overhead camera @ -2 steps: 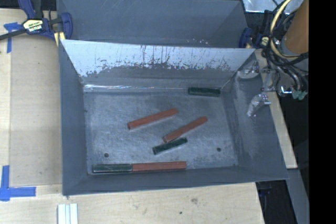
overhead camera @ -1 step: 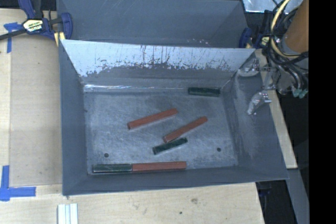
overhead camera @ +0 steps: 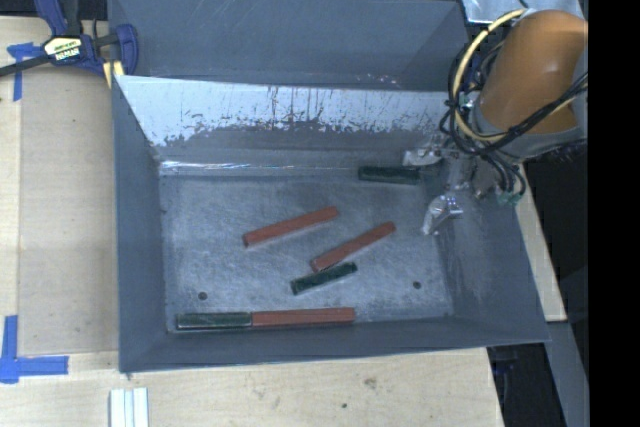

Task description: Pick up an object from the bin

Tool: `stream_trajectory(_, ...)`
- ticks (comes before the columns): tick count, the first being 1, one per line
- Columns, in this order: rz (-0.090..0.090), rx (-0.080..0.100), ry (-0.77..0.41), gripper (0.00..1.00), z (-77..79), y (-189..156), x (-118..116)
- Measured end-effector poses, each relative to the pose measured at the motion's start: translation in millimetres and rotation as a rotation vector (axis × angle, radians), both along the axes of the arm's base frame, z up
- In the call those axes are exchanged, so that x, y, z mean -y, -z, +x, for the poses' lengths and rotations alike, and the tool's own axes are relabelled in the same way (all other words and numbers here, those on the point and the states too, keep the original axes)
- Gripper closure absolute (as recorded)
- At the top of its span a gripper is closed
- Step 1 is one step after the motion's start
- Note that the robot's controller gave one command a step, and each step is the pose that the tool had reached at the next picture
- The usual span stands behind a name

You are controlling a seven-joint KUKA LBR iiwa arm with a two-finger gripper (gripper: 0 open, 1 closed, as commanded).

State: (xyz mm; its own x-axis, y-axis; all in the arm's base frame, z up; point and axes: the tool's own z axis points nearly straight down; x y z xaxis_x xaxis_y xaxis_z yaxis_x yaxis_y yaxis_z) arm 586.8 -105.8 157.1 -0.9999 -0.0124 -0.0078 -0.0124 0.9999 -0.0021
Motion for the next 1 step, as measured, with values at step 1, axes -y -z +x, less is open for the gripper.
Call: stream_trajectory(1,0.002,-0.008,-0.169,0.0,-17.1,1.6,-57.8)
